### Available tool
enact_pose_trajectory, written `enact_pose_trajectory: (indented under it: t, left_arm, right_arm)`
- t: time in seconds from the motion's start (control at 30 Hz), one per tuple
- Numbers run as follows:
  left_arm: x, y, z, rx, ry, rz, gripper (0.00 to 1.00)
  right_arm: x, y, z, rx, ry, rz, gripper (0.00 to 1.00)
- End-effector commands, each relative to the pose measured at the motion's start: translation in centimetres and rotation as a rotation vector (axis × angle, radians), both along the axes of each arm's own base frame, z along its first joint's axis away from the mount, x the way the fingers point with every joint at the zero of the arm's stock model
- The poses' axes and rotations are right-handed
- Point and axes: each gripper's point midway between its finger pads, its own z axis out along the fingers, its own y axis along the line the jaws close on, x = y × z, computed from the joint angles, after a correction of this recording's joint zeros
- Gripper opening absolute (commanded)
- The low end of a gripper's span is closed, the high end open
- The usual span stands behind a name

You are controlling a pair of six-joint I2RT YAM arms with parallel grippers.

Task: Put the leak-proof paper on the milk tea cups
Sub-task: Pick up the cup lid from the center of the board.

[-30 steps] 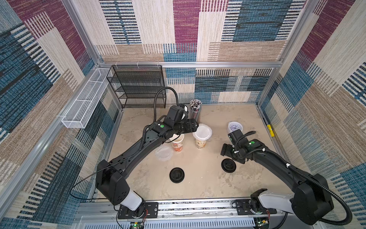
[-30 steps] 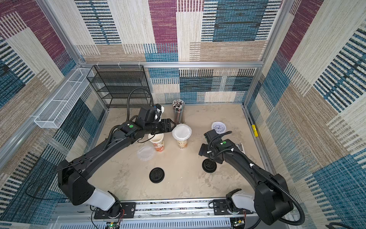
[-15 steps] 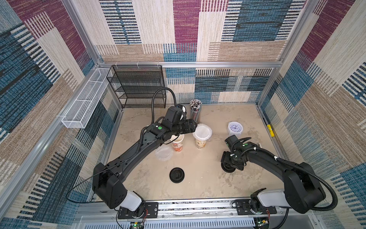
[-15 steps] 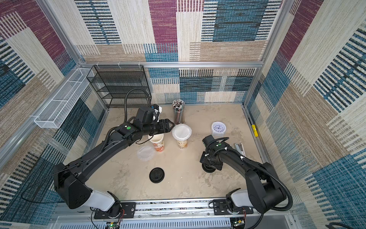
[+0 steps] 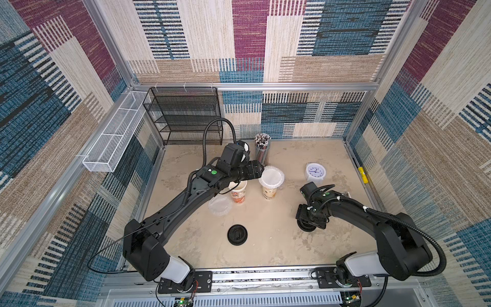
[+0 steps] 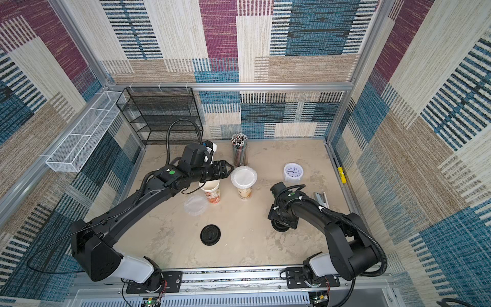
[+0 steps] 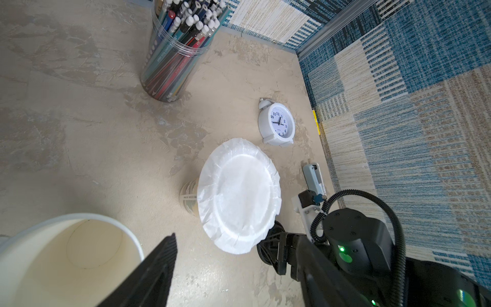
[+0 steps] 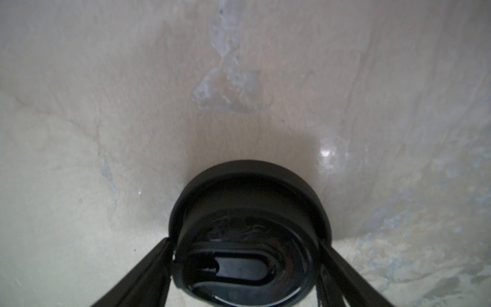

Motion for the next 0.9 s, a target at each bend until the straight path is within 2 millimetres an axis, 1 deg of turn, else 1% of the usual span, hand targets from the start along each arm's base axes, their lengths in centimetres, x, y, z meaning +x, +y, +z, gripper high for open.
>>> enact_pose_trajectory:
  t: [0.0,0.27,0.37,0.43,0.53,0.6,0.7,0.73,0.77,0.87]
  left_arm:
    - [0.3,0.2,0.7,-0.006,-0.028,0.019,0.74]
    - [0.2,0.7,0.8,-0.006,-0.034,0.03,0.74]
    - [0.2,0.9,0.7,-0.003,-0.035,0.035,0.74]
    - [0.2,1.1,0.8,-0.003,-0.037,0.041,0.74]
    - [0.2,1.5,1.0,-0.003,-0.042,0.051,0.74]
    - [0.2,1.9,1.0,-0.002,-0.044,0.059,0.74]
    - [0.4,2.2,1.1,-0.006,-0.045,0.067,0.74]
    - [0.4,2.2,1.1,-0.008,-0.044,0.068,0.74]
    - [0.5,2.3,1.0,-0.009,-0.041,0.07,0.74]
    - [0.6,2.5,0.6,-0.015,-0.031,0.077,0.74]
  right_arm:
    - [0.1,-0.3,-0.4,-0.017,-0.002,-0.008,0.81]
    - [0.0,-0.4,-0.6,-0.028,0.011,-0.011,0.74]
    - [0.1,-0.4,-0.1,-0.028,0.001,-0.01,0.73]
    - [0.3,-0.5,0.7,-0.032,-0.017,-0.011,0.73]
    - [0.8,-1.1,3.1,-0.056,-0.064,-0.022,0.72]
    - [1.2,-1.6,5.3,-0.077,-0.1,-0.03,0.72]
    - [2.0,-1.9,9.1,-0.093,-0.155,-0.029,0.71]
    - [2.4,-1.8,10.6,-0.093,-0.174,-0.024,0.71]
    - [3.1,-1.4,12.7,-0.074,-0.213,-0.005,0.71]
    - [5.0,-0.1,17.3,-0.038,-0.294,0.055,0.7]
